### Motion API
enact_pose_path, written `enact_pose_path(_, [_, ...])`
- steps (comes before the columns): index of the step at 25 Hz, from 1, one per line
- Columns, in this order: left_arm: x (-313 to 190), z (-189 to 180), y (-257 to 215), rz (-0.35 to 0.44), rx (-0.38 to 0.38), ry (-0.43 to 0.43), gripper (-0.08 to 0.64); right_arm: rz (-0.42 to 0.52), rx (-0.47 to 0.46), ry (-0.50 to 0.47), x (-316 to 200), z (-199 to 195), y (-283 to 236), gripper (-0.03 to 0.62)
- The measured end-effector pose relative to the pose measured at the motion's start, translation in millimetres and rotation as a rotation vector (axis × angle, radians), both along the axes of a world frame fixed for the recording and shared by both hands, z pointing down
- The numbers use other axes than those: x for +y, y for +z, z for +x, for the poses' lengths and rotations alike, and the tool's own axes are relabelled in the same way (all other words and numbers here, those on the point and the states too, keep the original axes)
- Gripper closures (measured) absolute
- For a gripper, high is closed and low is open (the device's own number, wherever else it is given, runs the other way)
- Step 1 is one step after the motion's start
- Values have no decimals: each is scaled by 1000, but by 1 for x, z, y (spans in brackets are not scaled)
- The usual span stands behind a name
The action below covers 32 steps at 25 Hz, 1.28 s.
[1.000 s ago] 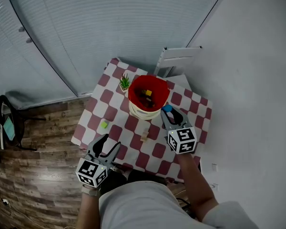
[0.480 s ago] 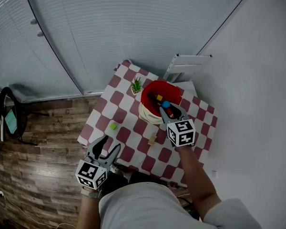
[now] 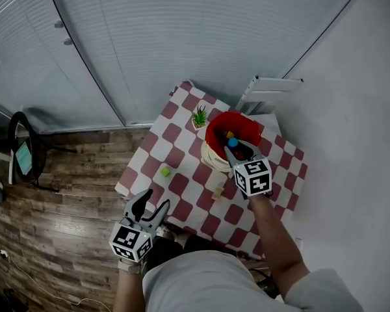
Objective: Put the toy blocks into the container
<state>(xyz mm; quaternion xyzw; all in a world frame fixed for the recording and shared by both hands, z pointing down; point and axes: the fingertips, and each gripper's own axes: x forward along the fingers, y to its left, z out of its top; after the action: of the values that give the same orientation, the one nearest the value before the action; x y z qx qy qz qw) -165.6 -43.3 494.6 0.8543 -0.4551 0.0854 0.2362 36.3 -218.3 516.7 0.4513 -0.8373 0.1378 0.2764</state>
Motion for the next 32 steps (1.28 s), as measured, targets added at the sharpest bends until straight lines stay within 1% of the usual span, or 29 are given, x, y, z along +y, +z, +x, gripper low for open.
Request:
enact_pose_path(6, [6,-4,1,-5,-20,-20,341,32,-41,11,0,3,-8,457])
enact_pose_path(9, [7,-3,1,0,-31,-22,341,45,-69,17,8,8,-18,457])
enact_pose_path(14, [9,0,4,-4,-58,1,341,67,-94,23,36,19,-29,457])
enact_pose_path(19, [6,11,8,-14,-63,41,341,55,-120,58,63,38,-26,457])
enact_pose_path(25, [8,37,17,-38,-69,95,341,8,-141,81,92,59,2,457])
enact_pose_path(28, [10,45,22,-57,-76,109,341,-28,-144,65,104,60,24,457])
enact_pose_path(32, [14,51,31,-79,-87,108,341,-74,-148,24,115,55,55,457])
